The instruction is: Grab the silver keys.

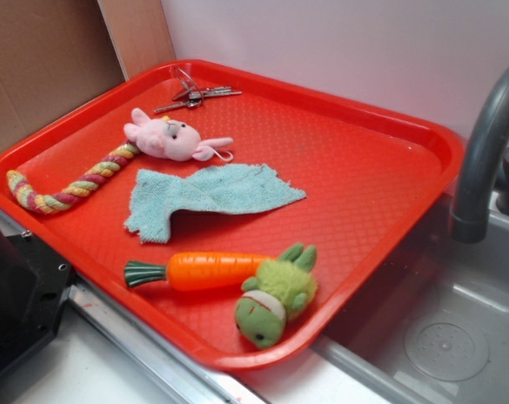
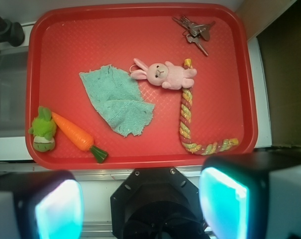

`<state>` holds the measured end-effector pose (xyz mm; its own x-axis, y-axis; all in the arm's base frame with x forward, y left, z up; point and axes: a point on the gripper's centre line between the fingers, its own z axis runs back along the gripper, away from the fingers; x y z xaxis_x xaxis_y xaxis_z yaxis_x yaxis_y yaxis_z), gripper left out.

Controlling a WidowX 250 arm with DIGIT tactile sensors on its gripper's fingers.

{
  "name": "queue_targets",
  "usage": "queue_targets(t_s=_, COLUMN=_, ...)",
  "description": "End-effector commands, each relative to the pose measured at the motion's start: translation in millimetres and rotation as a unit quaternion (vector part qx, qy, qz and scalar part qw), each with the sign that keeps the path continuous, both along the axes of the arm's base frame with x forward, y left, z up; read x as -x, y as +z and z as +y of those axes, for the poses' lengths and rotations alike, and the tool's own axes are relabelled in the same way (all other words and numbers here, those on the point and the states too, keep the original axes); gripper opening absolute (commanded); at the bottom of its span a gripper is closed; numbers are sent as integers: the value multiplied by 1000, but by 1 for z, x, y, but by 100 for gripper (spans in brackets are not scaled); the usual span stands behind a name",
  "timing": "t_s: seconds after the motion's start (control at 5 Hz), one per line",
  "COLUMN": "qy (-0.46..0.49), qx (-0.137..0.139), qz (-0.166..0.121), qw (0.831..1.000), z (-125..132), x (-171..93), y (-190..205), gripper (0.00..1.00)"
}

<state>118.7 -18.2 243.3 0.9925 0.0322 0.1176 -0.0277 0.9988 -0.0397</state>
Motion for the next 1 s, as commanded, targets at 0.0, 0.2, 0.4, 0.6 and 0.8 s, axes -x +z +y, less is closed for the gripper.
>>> queue_targets(t_s=0.0, qy=0, qx=0, qz=0, qw=1000, z=0, x=0, y=0, gripper=100)
queue_targets(t_s=0.2, qy=88, qx=6, qz=-39, qw=995, z=35, x=-8, y=-20, gripper=100)
queue_targets(t_s=0.4, qy=163, qx=4, qz=-88, qw=983, z=64, x=-37, y=-41, gripper=100)
queue_targets(t_s=0.6, qy=217, qx=-8, qz=-104, qw=970, z=91, x=-71, y=-62, gripper=100)
queue_targets(t_s=0.8, qy=236, qx=1, qz=-127, qw=964, z=109, x=-94, y=-74, gripper=100)
